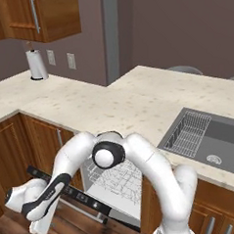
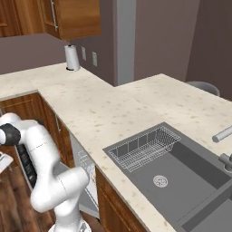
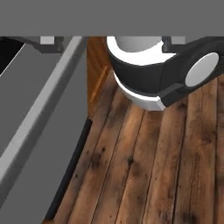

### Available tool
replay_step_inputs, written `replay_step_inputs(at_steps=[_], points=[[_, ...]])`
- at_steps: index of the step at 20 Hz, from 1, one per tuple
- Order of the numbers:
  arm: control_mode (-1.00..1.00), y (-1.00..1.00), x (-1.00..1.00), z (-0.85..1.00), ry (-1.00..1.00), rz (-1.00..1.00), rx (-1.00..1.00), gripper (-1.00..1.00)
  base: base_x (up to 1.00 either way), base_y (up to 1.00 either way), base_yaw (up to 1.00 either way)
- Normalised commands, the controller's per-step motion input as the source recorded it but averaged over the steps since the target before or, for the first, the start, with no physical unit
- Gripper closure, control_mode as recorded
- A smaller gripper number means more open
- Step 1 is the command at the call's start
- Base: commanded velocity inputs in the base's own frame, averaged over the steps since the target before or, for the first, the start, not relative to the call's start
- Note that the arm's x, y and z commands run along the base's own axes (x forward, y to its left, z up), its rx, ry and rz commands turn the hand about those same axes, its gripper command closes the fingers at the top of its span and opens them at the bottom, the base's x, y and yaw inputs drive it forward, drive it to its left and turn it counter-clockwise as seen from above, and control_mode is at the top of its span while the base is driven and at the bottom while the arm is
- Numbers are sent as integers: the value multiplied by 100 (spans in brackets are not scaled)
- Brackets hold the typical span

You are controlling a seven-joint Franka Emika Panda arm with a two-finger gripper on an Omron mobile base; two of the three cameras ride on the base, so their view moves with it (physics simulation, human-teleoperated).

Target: Open the dishwasher door and pull out the top rack.

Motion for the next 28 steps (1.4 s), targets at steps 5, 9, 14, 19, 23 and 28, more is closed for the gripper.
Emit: replay_step_inputs(at_steps=[5,9,14,19,23,28], points=[[-100,-81,1,100,5,0,12,-100,0,0,0],[-100,-85,0,99,11,1,10,-100,0,0,0],[-100,-83,22,83,20,2,8,-100,0,0,0],[-100,-66,56,5,25,14,0,-100,0,0,0],[-100,-33,91,-36,40,25,-15,-100,0,0,0],[-100,0,100,-94,58,30,-43,-100,0,0,0]])
